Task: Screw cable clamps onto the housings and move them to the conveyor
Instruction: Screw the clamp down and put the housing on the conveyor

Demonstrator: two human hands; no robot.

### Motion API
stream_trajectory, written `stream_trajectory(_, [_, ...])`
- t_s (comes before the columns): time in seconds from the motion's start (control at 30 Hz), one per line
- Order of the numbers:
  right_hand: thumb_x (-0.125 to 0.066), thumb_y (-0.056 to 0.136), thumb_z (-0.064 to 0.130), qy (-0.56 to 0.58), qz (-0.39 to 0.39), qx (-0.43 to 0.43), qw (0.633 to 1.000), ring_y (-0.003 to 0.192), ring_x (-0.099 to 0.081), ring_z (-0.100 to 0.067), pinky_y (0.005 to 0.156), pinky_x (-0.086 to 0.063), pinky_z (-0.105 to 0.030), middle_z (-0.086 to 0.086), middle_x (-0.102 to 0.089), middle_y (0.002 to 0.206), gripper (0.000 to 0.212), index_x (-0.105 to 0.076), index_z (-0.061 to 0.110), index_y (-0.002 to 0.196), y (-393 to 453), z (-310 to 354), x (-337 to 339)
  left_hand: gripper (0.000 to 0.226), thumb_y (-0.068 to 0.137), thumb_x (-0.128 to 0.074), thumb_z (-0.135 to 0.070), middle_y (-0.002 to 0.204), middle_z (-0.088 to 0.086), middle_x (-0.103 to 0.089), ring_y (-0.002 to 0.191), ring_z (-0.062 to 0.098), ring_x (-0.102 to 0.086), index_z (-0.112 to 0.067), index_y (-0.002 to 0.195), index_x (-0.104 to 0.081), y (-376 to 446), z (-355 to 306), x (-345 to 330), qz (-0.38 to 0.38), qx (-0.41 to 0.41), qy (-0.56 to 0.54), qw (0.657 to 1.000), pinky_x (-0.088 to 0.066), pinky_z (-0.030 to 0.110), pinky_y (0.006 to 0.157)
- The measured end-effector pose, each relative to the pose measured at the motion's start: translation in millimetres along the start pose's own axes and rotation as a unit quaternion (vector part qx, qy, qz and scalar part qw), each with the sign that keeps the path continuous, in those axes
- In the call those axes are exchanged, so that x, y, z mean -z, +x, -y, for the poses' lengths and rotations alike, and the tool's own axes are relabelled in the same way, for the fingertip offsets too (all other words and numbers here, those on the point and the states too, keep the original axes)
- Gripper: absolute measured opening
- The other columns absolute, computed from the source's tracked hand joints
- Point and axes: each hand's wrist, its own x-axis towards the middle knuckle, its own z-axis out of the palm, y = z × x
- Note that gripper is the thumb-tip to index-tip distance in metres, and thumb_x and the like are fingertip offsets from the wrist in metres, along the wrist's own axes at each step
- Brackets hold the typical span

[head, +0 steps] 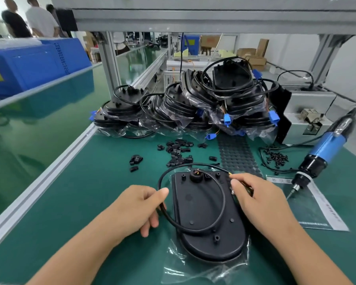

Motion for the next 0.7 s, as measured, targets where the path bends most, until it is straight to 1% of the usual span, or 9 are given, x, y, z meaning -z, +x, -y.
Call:
stream_trajectory(0.1, [-0.051, 0.094, 0.032, -0.018, -0.013, 0.006, 1.000, 0.099, -0.054, 0.000, 0.084, -0.039, -0.020, 0.021, -0.064, 0.106, 0.023, -0.068, 0.031, 0.109, 0.0, -0.8, 0.4, 0.056, 0.090, -0.040, -0.063, 0.053, 0.000, -0.064, 0.036, 0.012, -0.050, -0.017, 0.071, -0.063, -0.2, 0.9, 10.1, 0.032, -0.003, 0.128, 0.991, -0.043, 0.020, 0.053])
stream_trajectory(0.17, [-0.052, 0.093, 0.032, -0.021, -0.021, 0.012, 0.999, 0.095, -0.054, 0.001, 0.079, -0.038, -0.015, 0.023, -0.062, 0.101, 0.021, -0.067, 0.033, 0.108, 2.7, -2.1, 0.8, 0.055, 0.089, -0.043, -0.063, 0.053, -0.002, -0.065, 0.035, 0.011, -0.051, -0.017, 0.066, -0.062, 3.5, -0.6, 24.7, 0.018, -0.002, 0.177, 0.984, -0.044, 0.020, 0.051])
stream_trajectory(0.27, [-0.054, 0.091, 0.033, -0.028, -0.037, 0.013, 0.999, 0.083, -0.052, 0.006, 0.069, -0.032, -0.004, 0.025, -0.062, 0.098, 0.018, -0.067, 0.038, 0.103, 8.0, 0.4, 1.5, 0.036, 0.093, -0.055, -0.039, 0.056, 0.000, -0.065, 0.045, 0.013, -0.059, -0.020, 0.063, -0.057, 25.2, 0.5, 52.8, -0.145, -0.043, 0.219, 0.964, -0.044, 0.023, 0.054])
stream_trajectory(0.33, [-0.056, 0.090, 0.033, -0.022, -0.044, 0.009, 0.999, 0.079, -0.050, 0.012, 0.067, -0.030, -0.002, 0.026, -0.062, 0.095, 0.016, -0.068, 0.038, 0.101, 11.6, 4.3, 3.1, 0.021, 0.092, -0.060, -0.026, 0.071, -0.001, -0.067, 0.066, 0.019, -0.064, -0.024, 0.072, -0.060, 44.6, 1.4, 64.6, -0.245, -0.056, 0.236, 0.939, -0.045, 0.027, 0.067])
stream_trajectory(0.37, [-0.056, 0.090, 0.032, -0.015, -0.046, 0.007, 0.999, 0.079, -0.050, 0.015, 0.066, -0.030, -0.002, 0.027, -0.062, 0.094, 0.015, -0.068, 0.038, 0.099, 13.8, 6.0, 4.1, 0.011, 0.091, -0.063, -0.025, 0.080, 0.000, -0.068, 0.075, 0.021, -0.062, -0.022, 0.080, -0.062, 53.7, 2.4, 66.6, -0.262, -0.050, 0.226, 0.937, -0.043, 0.027, 0.071])
stream_trajectory(0.43, [-0.056, 0.090, 0.032, 0.001, -0.051, 0.002, 0.999, 0.079, -0.049, 0.019, 0.064, -0.032, -0.001, 0.026, -0.063, 0.094, 0.014, -0.066, 0.039, 0.096, 18.3, 9.6, 5.5, 0.014, 0.085, -0.071, -0.031, 0.086, -0.002, -0.064, 0.082, 0.019, -0.056, -0.021, 0.090, -0.062, 68.5, 5.7, 63.5, -0.252, -0.024, 0.217, 0.943, -0.039, 0.025, 0.073])
stream_trajectory(0.5, [-0.055, 0.089, 0.031, 0.018, -0.048, 0.005, 0.999, 0.083, -0.050, 0.021, 0.066, -0.034, 0.002, 0.028, -0.061, 0.093, 0.015, -0.066, 0.040, 0.096, 20.2, 13.5, 5.8, 0.023, 0.080, -0.075, -0.035, 0.084, -0.005, -0.059, 0.085, 0.017, -0.054, -0.021, 0.093, -0.064, 79.6, 11.7, 57.3, -0.238, -0.019, 0.243, 0.940, -0.038, 0.024, 0.073])
stream_trajectory(0.57, [-0.056, 0.088, 0.030, 0.038, -0.040, 0.012, 0.998, 0.088, -0.050, 0.022, 0.068, -0.036, 0.003, 0.029, -0.063, 0.085, 0.014, -0.065, 0.040, 0.091, 18.9, 18.7, 5.8, 0.019, 0.081, -0.074, -0.033, 0.081, -0.006, -0.058, 0.087, 0.017, -0.056, -0.018, 0.091, -0.068, 84.7, 12.3, 53.3, -0.244, -0.036, 0.265, 0.932, -0.038, 0.024, 0.073])
stream_trajectory(0.7, [-0.056, 0.082, 0.042, 0.075, 0.007, 0.012, 0.997, 0.070, -0.059, 0.004, 0.061, -0.042, -0.016, 0.025, -0.066, 0.072, 0.014, -0.066, 0.039, 0.073, 16.5, 30.3, 8.2, 0.009, 0.084, -0.072, -0.027, 0.072, -0.008, -0.057, 0.083, 0.017, -0.059, -0.019, 0.082, -0.072, 86.7, 5.4, 50.7, -0.238, -0.064, 0.283, 0.927, -0.036, 0.022, 0.069])
